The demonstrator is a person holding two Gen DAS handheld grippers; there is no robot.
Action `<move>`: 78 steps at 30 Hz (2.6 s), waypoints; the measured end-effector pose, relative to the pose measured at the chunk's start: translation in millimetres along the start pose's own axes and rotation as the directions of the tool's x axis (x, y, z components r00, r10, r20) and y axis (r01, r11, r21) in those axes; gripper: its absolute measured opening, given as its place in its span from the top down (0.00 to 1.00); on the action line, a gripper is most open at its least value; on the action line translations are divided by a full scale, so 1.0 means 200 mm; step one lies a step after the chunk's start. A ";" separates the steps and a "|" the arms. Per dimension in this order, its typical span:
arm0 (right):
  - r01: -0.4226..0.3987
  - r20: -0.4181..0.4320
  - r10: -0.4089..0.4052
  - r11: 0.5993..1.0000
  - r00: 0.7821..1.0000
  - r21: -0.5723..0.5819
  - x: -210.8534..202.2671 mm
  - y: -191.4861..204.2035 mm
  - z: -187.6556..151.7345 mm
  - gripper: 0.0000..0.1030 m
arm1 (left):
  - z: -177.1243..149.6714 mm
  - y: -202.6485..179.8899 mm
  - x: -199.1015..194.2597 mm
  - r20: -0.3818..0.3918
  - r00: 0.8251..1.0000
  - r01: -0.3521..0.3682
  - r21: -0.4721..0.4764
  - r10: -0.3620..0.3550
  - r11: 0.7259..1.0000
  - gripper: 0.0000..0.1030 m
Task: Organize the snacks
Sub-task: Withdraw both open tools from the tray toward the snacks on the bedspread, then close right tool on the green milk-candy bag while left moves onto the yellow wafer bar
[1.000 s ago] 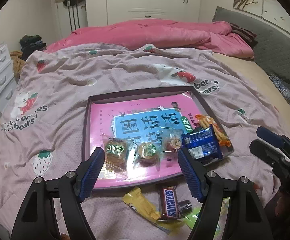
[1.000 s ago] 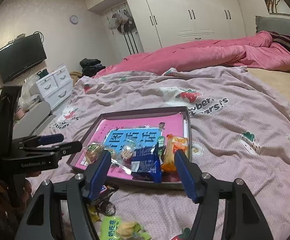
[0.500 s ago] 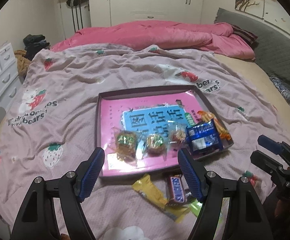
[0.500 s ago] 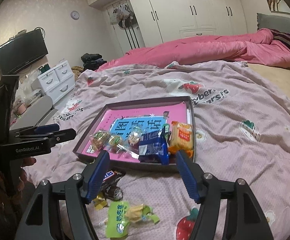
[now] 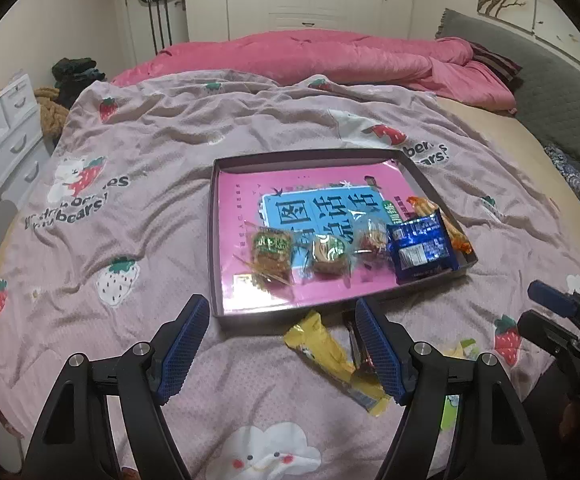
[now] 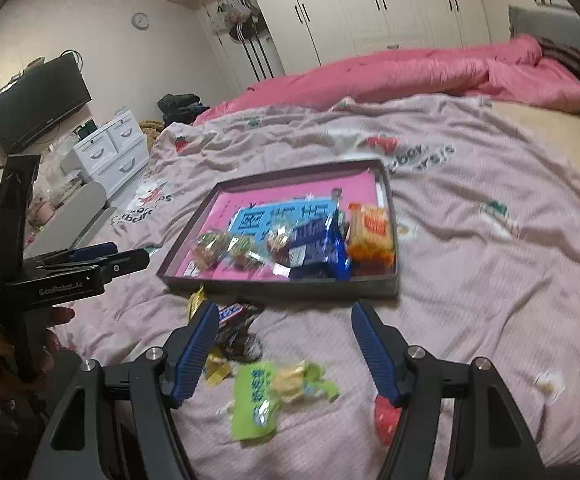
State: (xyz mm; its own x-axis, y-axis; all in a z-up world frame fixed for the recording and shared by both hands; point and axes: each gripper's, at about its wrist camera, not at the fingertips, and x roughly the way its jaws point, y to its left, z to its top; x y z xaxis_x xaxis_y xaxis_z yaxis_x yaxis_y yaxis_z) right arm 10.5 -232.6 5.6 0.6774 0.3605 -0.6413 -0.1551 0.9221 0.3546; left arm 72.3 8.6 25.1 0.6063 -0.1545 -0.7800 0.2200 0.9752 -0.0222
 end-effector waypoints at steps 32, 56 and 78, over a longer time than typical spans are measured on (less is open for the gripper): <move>-0.028 -0.267 0.097 0.968 0.959 0.250 0.14 -0.07 -0.29 0.34 | -0.28 -0.07 0.09 -0.150 0.987 0.066 0.004 -0.065 0.998 0.25; 0.021 -0.262 0.031 0.981 0.965 0.192 0.36 -0.01 -0.27 0.41 | -0.22 0.07 0.35 -0.213 0.958 0.135 -0.257 -0.193 0.957 0.26; 0.083 -0.181 -0.073 0.996 0.981 0.044 0.41 -0.06 -0.13 0.68 | -0.21 -0.01 0.52 -0.256 0.945 0.129 -0.285 -0.206 0.950 0.42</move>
State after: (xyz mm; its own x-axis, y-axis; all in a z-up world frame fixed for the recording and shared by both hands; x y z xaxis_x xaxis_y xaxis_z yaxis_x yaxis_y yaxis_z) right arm 49.9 -209.9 -69.4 0.5451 0.3115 -0.7783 -0.0670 0.9416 0.3299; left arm 102.6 -3.1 -82.0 0.3321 -0.3060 -0.8923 0.0697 0.9513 -0.3003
